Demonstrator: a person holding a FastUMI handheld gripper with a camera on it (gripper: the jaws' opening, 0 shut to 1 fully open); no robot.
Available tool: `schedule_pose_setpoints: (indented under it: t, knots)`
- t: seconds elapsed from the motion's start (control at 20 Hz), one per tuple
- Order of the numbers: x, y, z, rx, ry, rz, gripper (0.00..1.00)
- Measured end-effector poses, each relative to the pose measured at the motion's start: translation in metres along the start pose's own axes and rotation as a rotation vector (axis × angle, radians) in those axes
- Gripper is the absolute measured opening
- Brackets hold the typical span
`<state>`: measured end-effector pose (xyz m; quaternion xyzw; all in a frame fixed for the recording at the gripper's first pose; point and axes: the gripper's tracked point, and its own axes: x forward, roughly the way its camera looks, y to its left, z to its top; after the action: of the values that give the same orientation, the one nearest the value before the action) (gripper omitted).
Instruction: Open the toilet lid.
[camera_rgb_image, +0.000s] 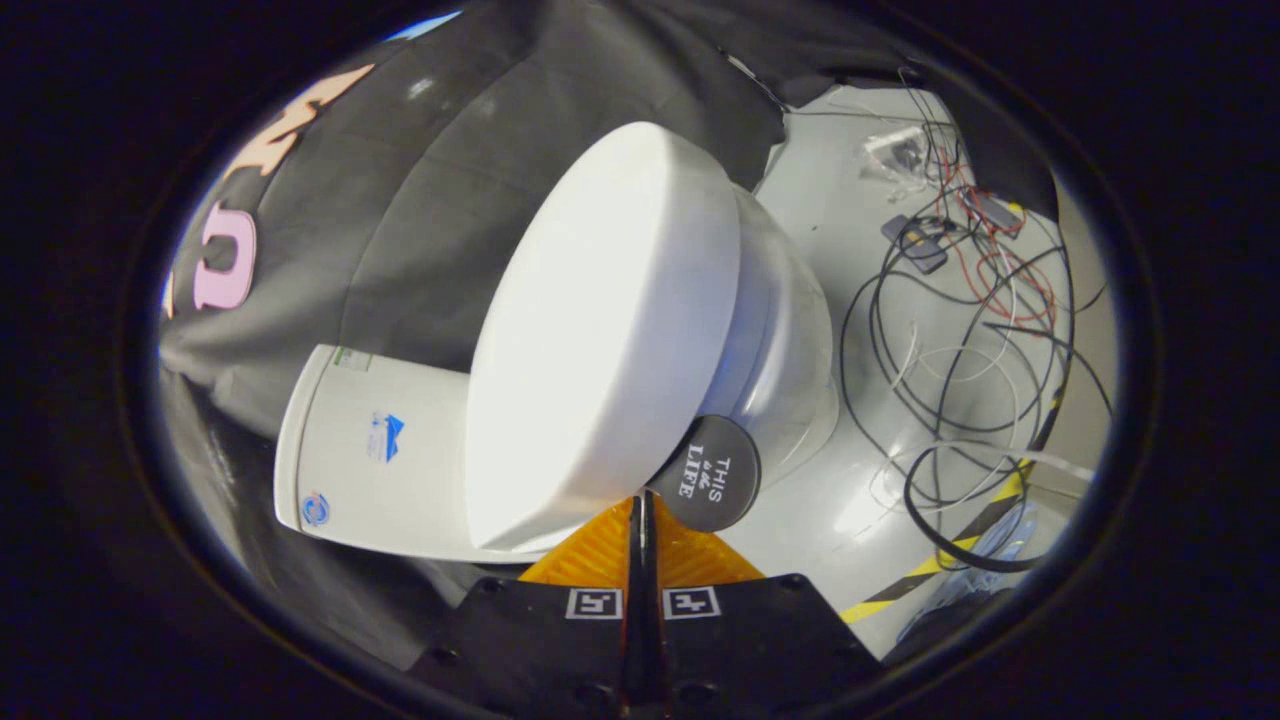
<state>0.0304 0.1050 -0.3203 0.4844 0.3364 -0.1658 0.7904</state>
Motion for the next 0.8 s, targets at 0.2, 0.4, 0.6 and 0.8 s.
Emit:
schedule_pose_setpoints:
  t: [0.2,0.4,0.6,0.8]
  knots:
    - [-0.001,0.003,0.001,-0.068,-0.082,-0.115,0.01]
    - [-0.009,0.051,-0.007,0.06,-0.246,0.151,0.01]
    - [-0.024,0.024,0.003,0.283,-0.331,0.273,0.01]
    - [-0.023,-0.004,0.013,0.218,-0.314,0.221,0.44]
